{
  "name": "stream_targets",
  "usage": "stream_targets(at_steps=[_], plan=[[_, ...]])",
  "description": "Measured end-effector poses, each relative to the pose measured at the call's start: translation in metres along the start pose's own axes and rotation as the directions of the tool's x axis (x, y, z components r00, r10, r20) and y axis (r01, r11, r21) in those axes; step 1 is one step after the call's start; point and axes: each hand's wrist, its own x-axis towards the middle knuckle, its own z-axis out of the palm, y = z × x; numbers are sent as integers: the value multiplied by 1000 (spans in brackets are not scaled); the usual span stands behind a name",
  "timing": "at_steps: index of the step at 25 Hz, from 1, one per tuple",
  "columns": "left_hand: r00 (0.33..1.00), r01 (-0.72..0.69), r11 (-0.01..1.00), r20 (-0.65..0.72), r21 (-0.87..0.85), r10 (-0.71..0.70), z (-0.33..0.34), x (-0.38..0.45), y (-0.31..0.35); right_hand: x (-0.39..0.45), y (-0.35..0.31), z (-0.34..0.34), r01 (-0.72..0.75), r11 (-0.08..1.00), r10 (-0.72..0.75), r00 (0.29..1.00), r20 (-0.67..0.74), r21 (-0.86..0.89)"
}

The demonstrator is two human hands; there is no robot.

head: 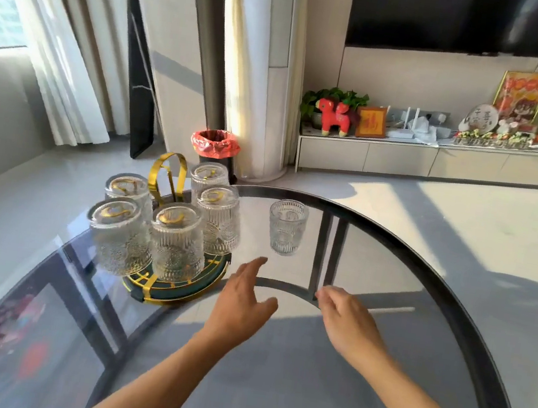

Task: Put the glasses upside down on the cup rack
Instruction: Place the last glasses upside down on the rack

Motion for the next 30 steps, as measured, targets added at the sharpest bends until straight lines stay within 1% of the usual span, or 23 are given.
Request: stream_targets(at_steps=[2, 5, 8, 13, 16, 18, 20, 22, 23, 24, 26, 27, 28, 30], plan=[[996, 47, 978, -67, -203, -62, 16, 21, 7, 7, 9, 11, 114, 991, -114, 993, 0, -74], [981, 122, 945, -110, -304, -162, 34, 53, 13, 8, 12, 28, 137, 973, -146, 989, -32, -186], [972, 146, 942, -134, -303, -194, 49, 85, 9, 5, 17, 40, 151, 947, -182, 980, -85, -284], [944, 204, 942, -202, -268, -262, 58, 119, 4, 8, 16, 41, 159, 946, -204, 970, -134, -283], [952, 153, 959, -225, -239, -208, 57, 109, 1, 6, 15, 38, 146, 956, -183, 974, -130, -256], [969, 100, 956, -192, -277, -157, 52, 94, 1, 9, 13, 34, 158, 961, -194, 971, -143, -227], [973, 92, 922, -161, -377, -163, 44, 75, 2, 9, 11, 30, 141, 984, -159, 971, -176, -111], [972, 94, 882, -150, -461, -182, 38, 52, 6, 6, 13, 25, 55, 992, -30, 975, -219, 111], [972, 86, 865, -150, -495, -182, 33, 36, 8, 5, 11, 21, 13, 970, 42, 975, -219, 243], [974, 70, 850, -146, -522, -170, 29, 18, 11, 2, 8, 15, -23, 924, 112, 971, -212, 382], [980, 27, 834, -149, -551, -130, 14, -18, 17, -3, -7, -1, -45, 782, 220, 953, -208, 622], [981, 0, 832, -160, -554, -107, 2, -34, 20, -6, -18, -9, -36, 733, 247, 944, -217, 679], [980, -33, 834, -180, -551, -80, -16, -48, 22, -8, -34, -15, -10, 721, 244, 939, -241, 692], [975, -96, 837, -221, -539, -30, -56, -68, 25, -10, -72, -25, 97, 727, 164, 937, -309, 679]])
